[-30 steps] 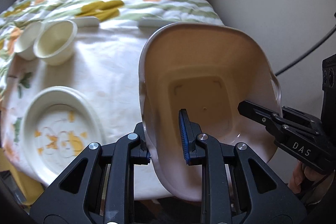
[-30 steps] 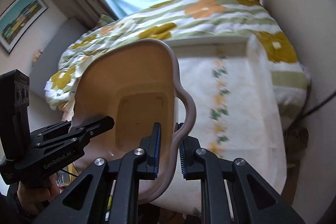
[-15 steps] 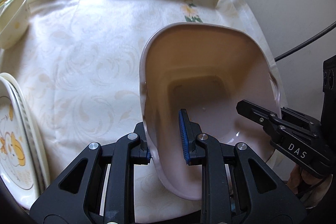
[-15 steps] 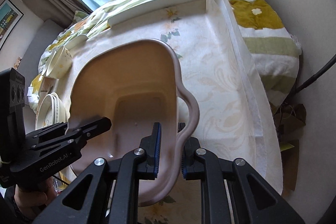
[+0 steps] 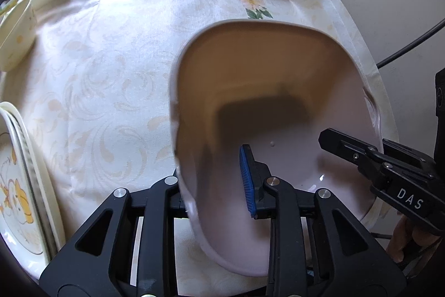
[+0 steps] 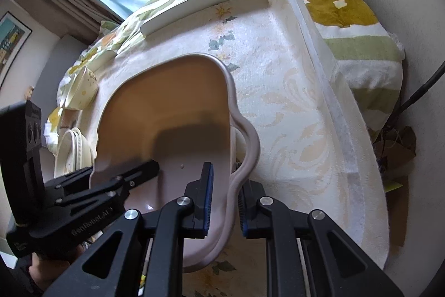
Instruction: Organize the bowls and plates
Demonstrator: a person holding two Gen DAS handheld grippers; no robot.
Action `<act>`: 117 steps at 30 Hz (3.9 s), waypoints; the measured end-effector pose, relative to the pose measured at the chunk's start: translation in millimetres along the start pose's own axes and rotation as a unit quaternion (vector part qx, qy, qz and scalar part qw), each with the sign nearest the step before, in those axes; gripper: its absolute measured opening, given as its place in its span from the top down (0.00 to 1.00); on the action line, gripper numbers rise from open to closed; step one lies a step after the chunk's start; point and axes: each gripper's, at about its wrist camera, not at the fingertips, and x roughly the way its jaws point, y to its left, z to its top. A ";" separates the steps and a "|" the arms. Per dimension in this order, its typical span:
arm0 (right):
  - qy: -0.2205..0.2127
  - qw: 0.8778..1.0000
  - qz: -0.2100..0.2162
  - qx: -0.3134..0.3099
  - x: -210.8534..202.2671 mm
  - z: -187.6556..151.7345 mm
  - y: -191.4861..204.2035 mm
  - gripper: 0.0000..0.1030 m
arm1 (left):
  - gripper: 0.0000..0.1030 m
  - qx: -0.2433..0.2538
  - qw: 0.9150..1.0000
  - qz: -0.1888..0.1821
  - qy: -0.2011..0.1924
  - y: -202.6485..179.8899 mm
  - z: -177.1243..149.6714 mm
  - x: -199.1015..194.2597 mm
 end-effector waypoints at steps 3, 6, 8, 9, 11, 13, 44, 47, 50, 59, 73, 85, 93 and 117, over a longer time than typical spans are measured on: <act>0.003 0.999 0.022 0.023 4.1 0.4 -4.4 0.69 | 0.36 0.014 1.000 0.004 -0.006 -5.4 -0.8 -0.9; -0.009 0.999 0.024 0.046 1.2 -0.7 -10.6 0.57 | 0.32 0.018 1.000 0.014 -0.013 -5.7 -0.1 -2.4; -0.016 0.998 0.019 0.050 -4.2 -1.9 -12.6 0.56 | 0.32 0.015 1.000 0.012 -0.012 -4.0 -1.2 -4.2; -0.019 0.998 0.017 0.049 -7.7 -2.4 -12.8 0.56 | 0.32 0.015 1.000 0.013 -0.012 -3.6 -2.4 -5.9; -0.028 0.998 0.013 0.048 -17.8 -3.0 -11.6 0.56 | 0.32 0.014 1.000 0.016 -0.013 -2.4 -4.8 -11.5; -0.040 0.998 0.005 0.041 -30.7 -4.0 -8.8 0.56 | 0.32 0.013 1.000 0.021 -0.016 -1.7 -6.7 -20.0; -0.025 0.986 0.066 -0.149 28.7 112.4 267.0 0.01 | 0.00 -0.195 0.966 0.067 -0.155 290.7 39.5 -192.7; 0.004 0.990 0.060 -0.124 66.7 126.3 276.9 0.01 | 0.00 -0.198 0.971 0.041 -0.129 320.8 56.0 -163.6; 0.026 0.994 0.053 -0.089 101.1 135.5 279.0 0.03 | 0.00 -0.199 0.975 0.017 -0.100 344.0 72.0 -131.4; 0.073 0.996 0.036 -0.034 161.9 135.6 280.0 0.44 | 0.45 -0.174 0.984 -0.023 -0.041 365.2 98.1 -63.1; 0.071 0.996 0.062 -0.005 178.2 136.3 284.2 0.80 | 0.82 -0.150 0.987 -0.034 -0.039 370.5 110.0 -51.0; 0.044 0.995 0.084 -0.015 141.5 136.1 279.4 0.80 | 0.82 -0.117 0.991 -0.001 -0.065 335.0 111.1 -88.9; 0.004 0.993 0.113 -0.028 63.0 126.5 249.9 0.80 | 0.82 -0.090 0.990 0.017 -0.109 258.3 103.6 -143.9; -0.023 0.998 0.027 0.046 -78.2 26.6 46.6 0.80 | 0.82 0.020 0.999 -0.038 -0.032 -1.1 32.2 -98.5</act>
